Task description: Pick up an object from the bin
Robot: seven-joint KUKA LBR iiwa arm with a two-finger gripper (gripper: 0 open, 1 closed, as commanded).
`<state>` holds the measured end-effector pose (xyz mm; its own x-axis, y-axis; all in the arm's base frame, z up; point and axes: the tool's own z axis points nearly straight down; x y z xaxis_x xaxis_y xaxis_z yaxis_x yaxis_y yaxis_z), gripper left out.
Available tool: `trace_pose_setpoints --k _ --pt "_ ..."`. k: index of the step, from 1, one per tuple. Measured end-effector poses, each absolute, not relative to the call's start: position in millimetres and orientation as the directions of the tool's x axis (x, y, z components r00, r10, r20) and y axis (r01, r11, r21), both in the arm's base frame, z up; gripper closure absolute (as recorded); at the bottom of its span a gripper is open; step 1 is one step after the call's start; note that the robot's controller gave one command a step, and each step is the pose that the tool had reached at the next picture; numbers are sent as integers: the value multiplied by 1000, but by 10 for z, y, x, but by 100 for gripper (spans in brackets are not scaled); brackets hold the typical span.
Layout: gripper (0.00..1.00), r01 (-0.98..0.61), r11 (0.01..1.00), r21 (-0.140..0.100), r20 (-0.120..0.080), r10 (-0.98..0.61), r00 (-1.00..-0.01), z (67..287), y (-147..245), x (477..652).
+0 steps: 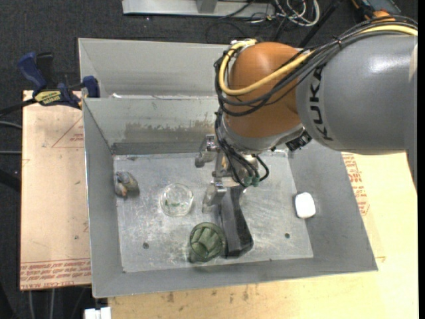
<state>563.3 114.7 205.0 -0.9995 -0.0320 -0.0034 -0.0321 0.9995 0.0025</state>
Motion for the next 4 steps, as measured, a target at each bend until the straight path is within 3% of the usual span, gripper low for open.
trace_pose_setpoints --k 1,2,4 --pt "0 -69 998 -4 2 -69 -998 1927 972 5377" --pt "100 -102 995 8 -13 -102 -995 1021 620 5298" --pt "100 -105 995 6 -14 -104 -994 1044 653 5279"
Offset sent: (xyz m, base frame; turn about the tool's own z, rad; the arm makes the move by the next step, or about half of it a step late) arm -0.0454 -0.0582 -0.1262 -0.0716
